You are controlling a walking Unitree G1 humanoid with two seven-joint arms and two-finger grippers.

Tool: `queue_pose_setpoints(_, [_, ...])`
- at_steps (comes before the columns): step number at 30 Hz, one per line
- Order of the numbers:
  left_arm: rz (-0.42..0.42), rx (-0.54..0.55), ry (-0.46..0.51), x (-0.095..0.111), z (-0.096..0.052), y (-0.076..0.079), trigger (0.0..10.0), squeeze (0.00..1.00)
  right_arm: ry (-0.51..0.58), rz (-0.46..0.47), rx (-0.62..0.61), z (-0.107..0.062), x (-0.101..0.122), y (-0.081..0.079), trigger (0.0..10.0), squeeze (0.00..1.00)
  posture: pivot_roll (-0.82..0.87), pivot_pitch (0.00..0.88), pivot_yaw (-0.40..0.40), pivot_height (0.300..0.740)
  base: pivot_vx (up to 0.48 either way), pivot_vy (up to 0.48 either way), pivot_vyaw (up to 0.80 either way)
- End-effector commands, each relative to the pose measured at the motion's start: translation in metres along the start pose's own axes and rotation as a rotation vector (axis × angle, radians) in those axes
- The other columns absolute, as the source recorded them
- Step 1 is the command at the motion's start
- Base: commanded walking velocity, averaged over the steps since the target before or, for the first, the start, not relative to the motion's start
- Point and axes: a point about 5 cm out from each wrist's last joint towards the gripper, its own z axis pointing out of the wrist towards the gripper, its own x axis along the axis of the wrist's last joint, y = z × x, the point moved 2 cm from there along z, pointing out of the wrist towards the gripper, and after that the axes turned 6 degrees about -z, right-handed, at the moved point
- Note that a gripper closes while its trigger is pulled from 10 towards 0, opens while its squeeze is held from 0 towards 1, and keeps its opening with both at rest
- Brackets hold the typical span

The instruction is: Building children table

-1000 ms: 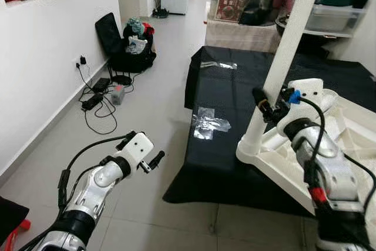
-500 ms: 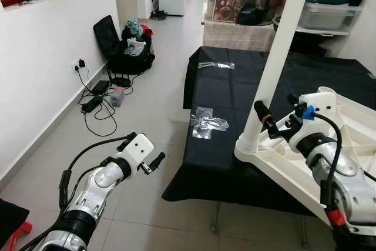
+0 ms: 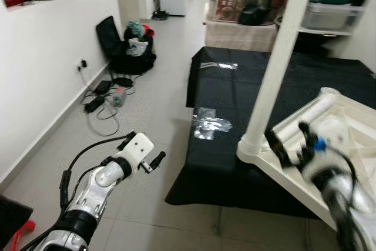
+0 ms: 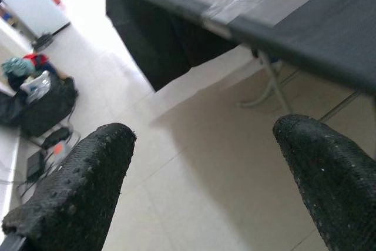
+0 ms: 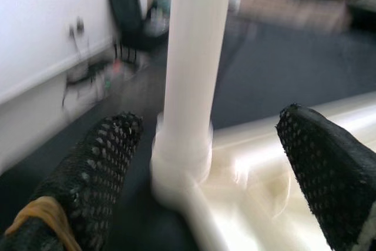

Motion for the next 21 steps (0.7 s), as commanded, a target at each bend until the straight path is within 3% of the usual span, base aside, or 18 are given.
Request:
queue_pose_setpoints(1, [-0.016,0.000,-0.008,-0.002,0.000,0.000,10.0,0.00,0.014,-0.017,0.041,-0.002,0.007,0.000,10.0,1.00,-0.01,0.000,-0.033,0.740,0.000,0.000,0.00])
queue_pose_setpoints(3, [-0.016,0.000,-0.008,-0.002,0.000,0.000,10.0,0.00,0.014,-0.017,0.041,-0.002,0.007,0.000,10.0,1.00,-0.01,0.000,-0.033,0.740,0.000,0.000,0.00])
queue_pose_setpoints(4, [-0.022,-0.001,-0.008,-0.002,0.001,0.001,10.0,0.00,0.015,-0.017,0.194,-0.013,0.011,-0.005,10.0,1.00,-0.02,0.000,-0.031,0.740,0.000,0.000,0.00])
queue_pose_setpoints(6, [-0.026,-0.003,-0.008,-0.002,0.001,0.003,10.0,0.00,-0.016,-0.032,0.313,-0.023,0.009,-0.011,10.0,1.00,-0.02,0.000,-0.032,0.740,0.000,0.000,0.00])
queue_pose_setpoints(12, [-0.031,-0.003,-0.009,-0.003,0.001,0.004,10.0,0.00,-0.114,-0.055,0.356,-0.032,-0.004,-0.007,10.0,1.00,-0.02,0.000,-0.038,0.740,0.000,0.000,0.00])
queue_pose_setpoints(16, [-0.033,-0.003,-0.011,-0.004,0.001,0.005,10.0,0.00,-0.204,-0.065,0.475,-0.045,-0.016,-0.009,10.0,1.00,-0.02,0.000,-0.040,0.740,0.000,0.000,0.00])
queue_pose_setpoints(19, [-0.032,0.002,-0.009,-0.003,0.001,0.004,10.0,0.00,-0.407,-0.157,0.457,-0.049,-0.043,0.014,10.0,1.00,-0.02,0.000,-0.052,0.740,0.000,0.000,0.00])
queue_pose_setpoints(21, [-0.033,0.003,-0.009,-0.003,0.001,0.004,10.0,0.00,-0.440,-0.170,0.447,-0.050,-0.047,0.019,10.0,1.00,-0.02,0.000,-0.052,0.740,0.000,0.000,0.00])
